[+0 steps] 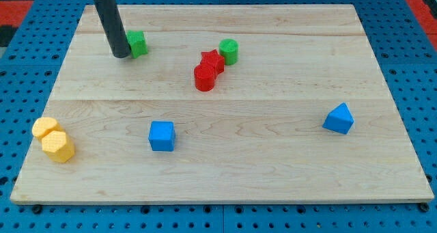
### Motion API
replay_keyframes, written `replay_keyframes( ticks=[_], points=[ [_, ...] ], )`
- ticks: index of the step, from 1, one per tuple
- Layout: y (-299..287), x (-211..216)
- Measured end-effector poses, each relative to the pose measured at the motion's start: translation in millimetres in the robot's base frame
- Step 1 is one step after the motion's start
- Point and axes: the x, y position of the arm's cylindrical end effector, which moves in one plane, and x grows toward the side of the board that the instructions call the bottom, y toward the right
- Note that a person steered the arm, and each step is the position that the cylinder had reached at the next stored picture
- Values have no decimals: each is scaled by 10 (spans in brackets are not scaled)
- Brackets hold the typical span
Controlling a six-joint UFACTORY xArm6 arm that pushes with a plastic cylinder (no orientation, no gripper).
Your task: Push green star above green circle
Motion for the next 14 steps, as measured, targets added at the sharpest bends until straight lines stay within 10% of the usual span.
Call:
replay_keyframes(
  ticks=[9, 14],
  points=[
    [818, -1241],
    [1741, -480]
  ],
)
